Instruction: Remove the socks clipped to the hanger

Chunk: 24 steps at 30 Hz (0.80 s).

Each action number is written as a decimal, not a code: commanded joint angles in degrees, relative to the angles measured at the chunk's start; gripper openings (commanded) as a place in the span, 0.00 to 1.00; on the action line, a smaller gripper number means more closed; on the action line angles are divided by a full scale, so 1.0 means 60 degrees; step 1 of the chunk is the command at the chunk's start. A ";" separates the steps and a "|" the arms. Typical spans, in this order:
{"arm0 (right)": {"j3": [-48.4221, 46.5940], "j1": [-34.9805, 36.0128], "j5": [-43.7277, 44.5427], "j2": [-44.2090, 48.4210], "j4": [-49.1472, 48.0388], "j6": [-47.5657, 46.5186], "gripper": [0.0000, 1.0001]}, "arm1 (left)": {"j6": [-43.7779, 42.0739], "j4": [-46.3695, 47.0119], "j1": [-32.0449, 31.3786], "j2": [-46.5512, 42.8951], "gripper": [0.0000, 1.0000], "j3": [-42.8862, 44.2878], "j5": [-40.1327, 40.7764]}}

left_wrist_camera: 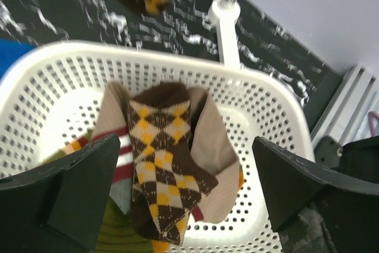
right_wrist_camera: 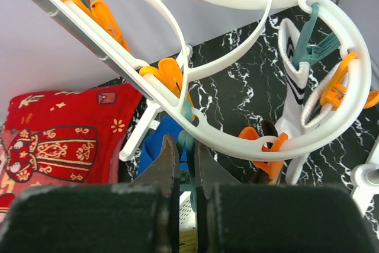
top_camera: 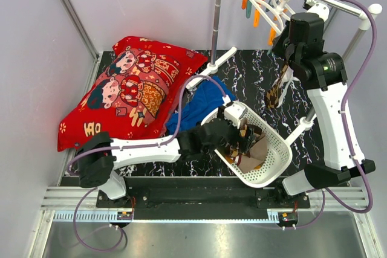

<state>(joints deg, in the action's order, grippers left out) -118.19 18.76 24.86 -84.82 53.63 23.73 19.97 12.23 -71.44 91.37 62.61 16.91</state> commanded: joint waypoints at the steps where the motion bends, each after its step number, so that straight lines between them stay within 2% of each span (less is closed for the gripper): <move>1: -0.0443 0.0095 -0.0584 0.0308 -0.0603 0.0425 0.00 | -0.0836 -0.0002 -0.0003 -0.0537 0.99 0.0931 0.0609; 9: -0.0136 0.0081 -0.1228 0.0454 -0.0939 0.0997 0.00 | -0.1774 0.0070 0.0744 0.1732 0.99 0.4091 0.0142; 15: 0.0026 0.0081 -0.1346 0.0557 -0.1115 0.1114 0.00 | -0.2214 0.0249 0.1066 0.3051 0.99 0.5835 -0.0372; 21: 0.0318 0.0081 -0.1404 0.0776 -0.1320 0.1187 0.00 | -0.2171 0.0861 0.1242 0.3901 0.95 0.6351 -0.0211; 24: 0.0406 0.0081 -0.1463 0.0849 -0.1364 0.1231 0.00 | -0.2083 0.0891 0.1345 0.4340 0.88 0.6805 -0.0122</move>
<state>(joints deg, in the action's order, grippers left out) -116.01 18.74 18.41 -82.08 50.22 30.22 7.92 12.69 -64.18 115.35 98.15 16.12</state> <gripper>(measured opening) 0.058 0.930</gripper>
